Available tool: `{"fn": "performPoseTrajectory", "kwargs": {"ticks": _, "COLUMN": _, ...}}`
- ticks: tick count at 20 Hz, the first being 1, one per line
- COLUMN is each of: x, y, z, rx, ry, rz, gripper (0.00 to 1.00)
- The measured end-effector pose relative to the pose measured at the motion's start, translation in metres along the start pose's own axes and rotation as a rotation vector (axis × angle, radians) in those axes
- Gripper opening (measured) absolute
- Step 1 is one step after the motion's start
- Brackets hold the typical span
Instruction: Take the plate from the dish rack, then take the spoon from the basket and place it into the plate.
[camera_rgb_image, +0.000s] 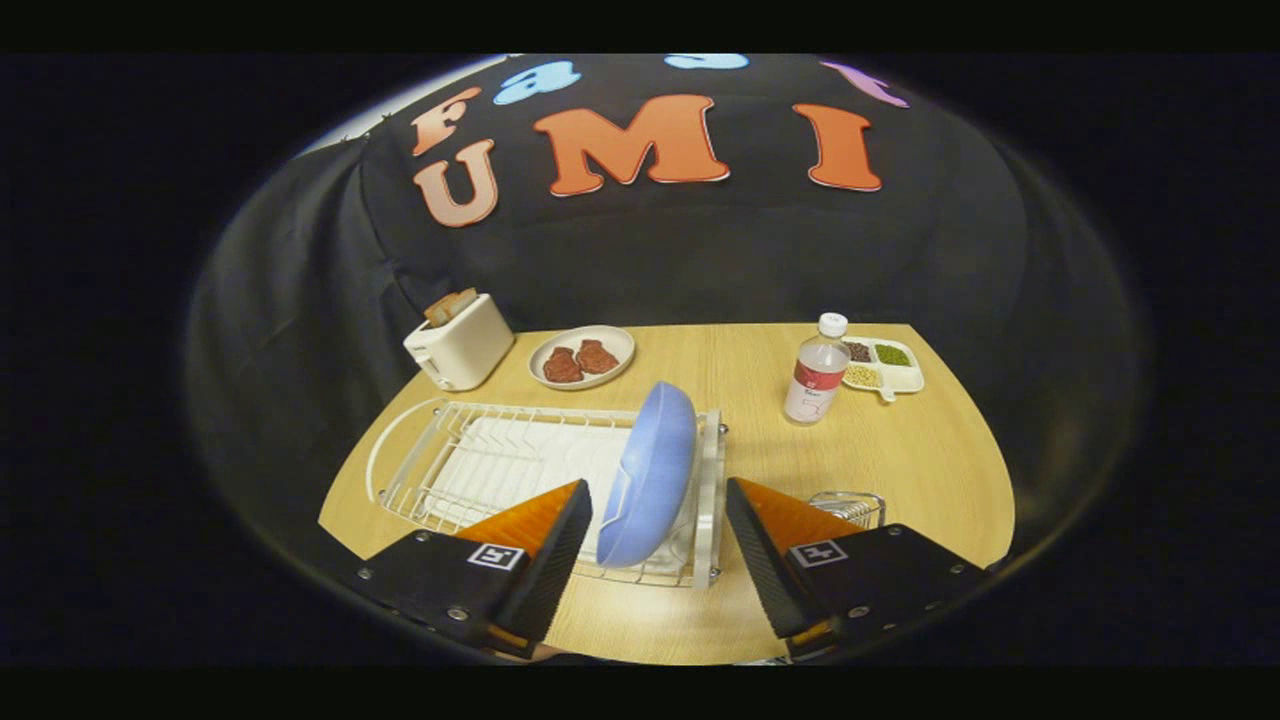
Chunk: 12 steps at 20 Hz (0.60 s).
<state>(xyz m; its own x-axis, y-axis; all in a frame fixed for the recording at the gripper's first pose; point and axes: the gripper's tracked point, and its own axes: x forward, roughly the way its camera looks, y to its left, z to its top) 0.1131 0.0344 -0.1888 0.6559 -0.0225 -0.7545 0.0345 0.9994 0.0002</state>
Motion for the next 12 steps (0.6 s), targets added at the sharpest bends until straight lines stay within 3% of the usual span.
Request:
{"fn": "performPoseTrajectory", "kwargs": {"ticks": 7, "x": 0.043, "y": -0.008, "z": -0.001, "rx": 0.08, "ry": 0.118, "rz": -0.016, "gripper": 0.63}}
{"fn": "performPoseTrajectory", "kwargs": {"ticks": 10, "x": 0.051, "y": 0.0, "z": -0.009, "rx": 0.091, "ry": 0.157, "rz": -0.013, "gripper": 0.45}}
{"fn": "performPoseTrajectory", "kwargs": {"ticks": 12, "x": 0.052, "y": -0.002, "z": -0.009, "rx": 0.075, "ry": 0.159, "rz": -0.049, "gripper": 0.39}}
